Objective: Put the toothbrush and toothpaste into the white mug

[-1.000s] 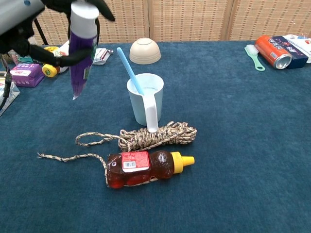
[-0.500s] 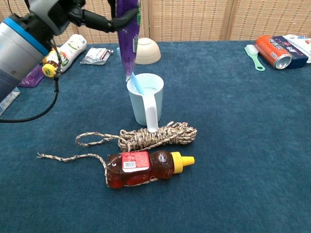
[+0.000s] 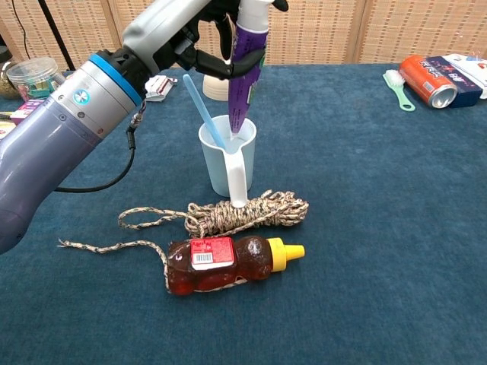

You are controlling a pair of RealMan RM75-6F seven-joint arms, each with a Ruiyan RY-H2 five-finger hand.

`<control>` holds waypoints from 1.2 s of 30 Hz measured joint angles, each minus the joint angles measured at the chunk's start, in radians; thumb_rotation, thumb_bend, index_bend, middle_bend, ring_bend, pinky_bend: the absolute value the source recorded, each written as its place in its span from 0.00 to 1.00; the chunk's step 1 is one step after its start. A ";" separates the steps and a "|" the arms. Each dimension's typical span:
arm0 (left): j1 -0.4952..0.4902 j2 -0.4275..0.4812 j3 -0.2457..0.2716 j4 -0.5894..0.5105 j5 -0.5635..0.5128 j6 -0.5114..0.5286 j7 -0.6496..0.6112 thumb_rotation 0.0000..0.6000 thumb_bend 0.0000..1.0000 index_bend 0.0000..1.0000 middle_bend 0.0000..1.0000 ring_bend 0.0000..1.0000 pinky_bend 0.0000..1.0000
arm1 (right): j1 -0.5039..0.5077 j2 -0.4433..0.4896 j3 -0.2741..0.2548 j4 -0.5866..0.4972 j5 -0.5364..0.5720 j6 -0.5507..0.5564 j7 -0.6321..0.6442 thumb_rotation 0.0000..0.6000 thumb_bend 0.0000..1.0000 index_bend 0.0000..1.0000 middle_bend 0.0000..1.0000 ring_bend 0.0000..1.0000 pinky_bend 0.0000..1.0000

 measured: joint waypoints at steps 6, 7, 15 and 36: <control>-0.009 -0.044 0.006 0.094 0.003 0.001 -0.016 1.00 0.41 0.81 0.58 0.51 0.56 | 0.001 -0.001 0.000 0.002 0.000 -0.002 -0.001 1.00 0.00 0.00 0.00 0.00 0.00; -0.010 -0.053 0.006 0.109 0.001 -0.001 -0.024 1.00 0.41 0.81 0.58 0.50 0.56 | 0.000 -0.001 0.000 0.002 0.000 -0.001 -0.001 1.00 0.00 0.00 0.00 0.00 0.00; -0.015 -0.114 0.021 0.213 -0.005 0.000 -0.083 1.00 0.41 0.80 0.57 0.49 0.56 | 0.001 -0.002 0.001 0.006 0.003 -0.003 -0.001 1.00 0.00 0.00 0.00 0.00 0.00; 0.007 -0.187 0.060 0.338 -0.029 -0.041 -0.115 1.00 0.40 0.62 0.33 0.23 0.37 | 0.002 -0.004 0.000 0.008 0.003 -0.005 -0.002 1.00 0.00 0.00 0.00 0.00 0.00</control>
